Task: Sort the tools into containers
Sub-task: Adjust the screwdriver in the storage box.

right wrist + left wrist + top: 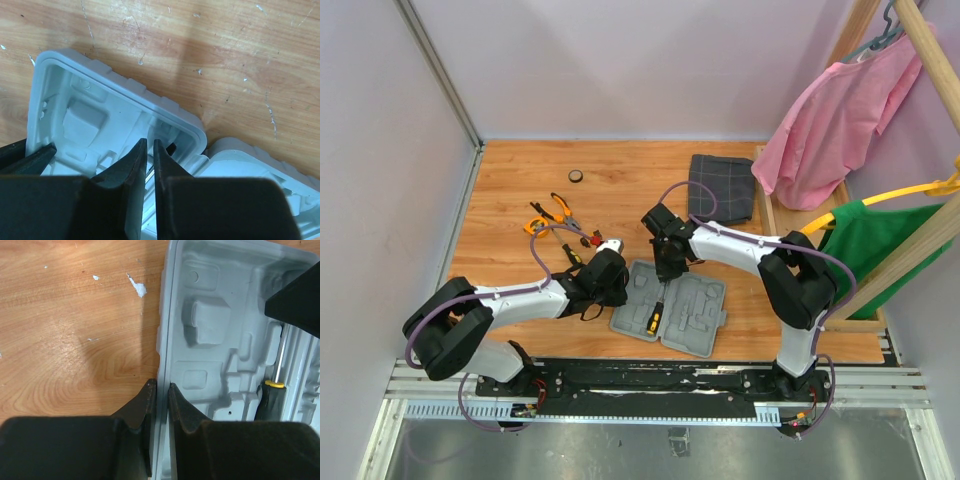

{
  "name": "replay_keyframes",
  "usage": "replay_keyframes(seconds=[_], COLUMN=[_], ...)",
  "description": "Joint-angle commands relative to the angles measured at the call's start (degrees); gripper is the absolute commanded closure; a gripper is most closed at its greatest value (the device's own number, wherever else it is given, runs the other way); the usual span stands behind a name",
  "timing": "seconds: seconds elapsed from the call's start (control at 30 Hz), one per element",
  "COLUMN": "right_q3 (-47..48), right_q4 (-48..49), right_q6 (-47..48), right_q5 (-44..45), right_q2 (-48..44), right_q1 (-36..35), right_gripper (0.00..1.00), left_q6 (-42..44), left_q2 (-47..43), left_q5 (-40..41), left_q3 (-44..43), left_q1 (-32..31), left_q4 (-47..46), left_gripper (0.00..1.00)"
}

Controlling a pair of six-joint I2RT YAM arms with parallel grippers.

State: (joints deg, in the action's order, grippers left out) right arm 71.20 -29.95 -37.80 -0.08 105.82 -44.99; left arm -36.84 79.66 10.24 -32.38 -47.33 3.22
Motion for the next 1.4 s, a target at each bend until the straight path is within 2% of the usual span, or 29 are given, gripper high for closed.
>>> replay_keyframes(seconds=[0.0,0.37,0.53,0.83,1.03,1.17,1.37], right_q3=[-0.5,-2.5,-3.9,-3.7,-1.6,1.1,5.9], right_q4=[-2.1,2.0,1.8,4.5,5.6,3.3,-3.1], right_q6=[-0.4,6.0,6.9,5.9,5.0,3.0,0.8], right_q5=[1.2,2.8,3.0,1.3,0.8,1.3,0.7], right_q2=[-0.7,-10.2,-11.5,-10.9,-8.8,-6.4,-2.2], right_q1=[-0.9,-0.8,0.1,0.9,1.5,1.7,1.7], right_gripper=[0.89,0.84,0.81,0.78,0.78,0.79,0.84], left_q6=[0.7,6.0,8.5,10.9,11.4,9.8,5.4], left_q2=[1.8,4.0,5.9,-2.2,-8.5,-8.9,-4.0], left_q5=[1.9,1.9,1.8,0.7,0.4,-1.2,-2.0], left_q3=[0.8,-3.3,-5.5,-6.7,-9.2,-9.3,-8.4], left_q1=[0.3,4.7,6.2,6.2,5.9,2.0,-6.3], left_q4=[6.0,6.2,6.1,8.7,11.5,9.1,4.5], left_gripper=[0.87,0.87,0.87,0.59,0.55,0.55,0.57])
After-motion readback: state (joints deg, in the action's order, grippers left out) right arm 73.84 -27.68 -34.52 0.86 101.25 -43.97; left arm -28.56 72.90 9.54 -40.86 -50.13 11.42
